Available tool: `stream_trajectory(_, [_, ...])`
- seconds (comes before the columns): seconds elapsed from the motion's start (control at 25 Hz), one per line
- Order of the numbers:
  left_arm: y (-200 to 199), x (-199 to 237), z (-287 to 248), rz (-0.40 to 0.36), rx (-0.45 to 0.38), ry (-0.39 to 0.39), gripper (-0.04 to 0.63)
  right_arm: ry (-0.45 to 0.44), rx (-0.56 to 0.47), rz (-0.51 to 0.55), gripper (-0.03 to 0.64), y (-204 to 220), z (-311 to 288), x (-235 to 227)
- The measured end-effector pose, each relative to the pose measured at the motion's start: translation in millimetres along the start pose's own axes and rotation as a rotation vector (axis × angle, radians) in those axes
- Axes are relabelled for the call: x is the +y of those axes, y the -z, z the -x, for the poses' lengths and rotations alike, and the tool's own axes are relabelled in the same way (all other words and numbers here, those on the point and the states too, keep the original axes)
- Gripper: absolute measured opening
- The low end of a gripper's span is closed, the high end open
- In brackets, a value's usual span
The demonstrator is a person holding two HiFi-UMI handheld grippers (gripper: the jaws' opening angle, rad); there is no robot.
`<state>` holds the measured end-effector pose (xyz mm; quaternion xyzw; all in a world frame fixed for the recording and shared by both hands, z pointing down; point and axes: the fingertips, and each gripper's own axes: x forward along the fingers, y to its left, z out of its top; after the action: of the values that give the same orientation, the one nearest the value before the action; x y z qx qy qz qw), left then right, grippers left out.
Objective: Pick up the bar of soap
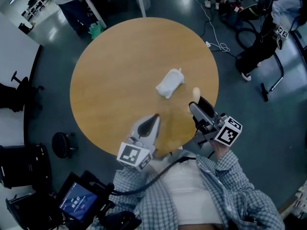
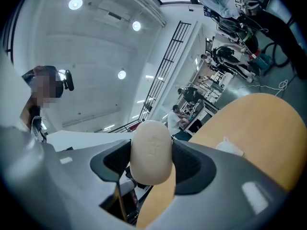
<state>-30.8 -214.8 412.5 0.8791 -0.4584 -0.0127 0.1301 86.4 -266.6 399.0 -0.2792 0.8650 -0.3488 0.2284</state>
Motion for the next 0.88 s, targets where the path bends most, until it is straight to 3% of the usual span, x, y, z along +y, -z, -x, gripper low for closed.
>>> stream_trajectory(0.88, [4.8,1.8,2.8,0.006,0.008,0.004,-0.002,-0.01,0.038,0.019,0.273,10.2,0.4,3.3])
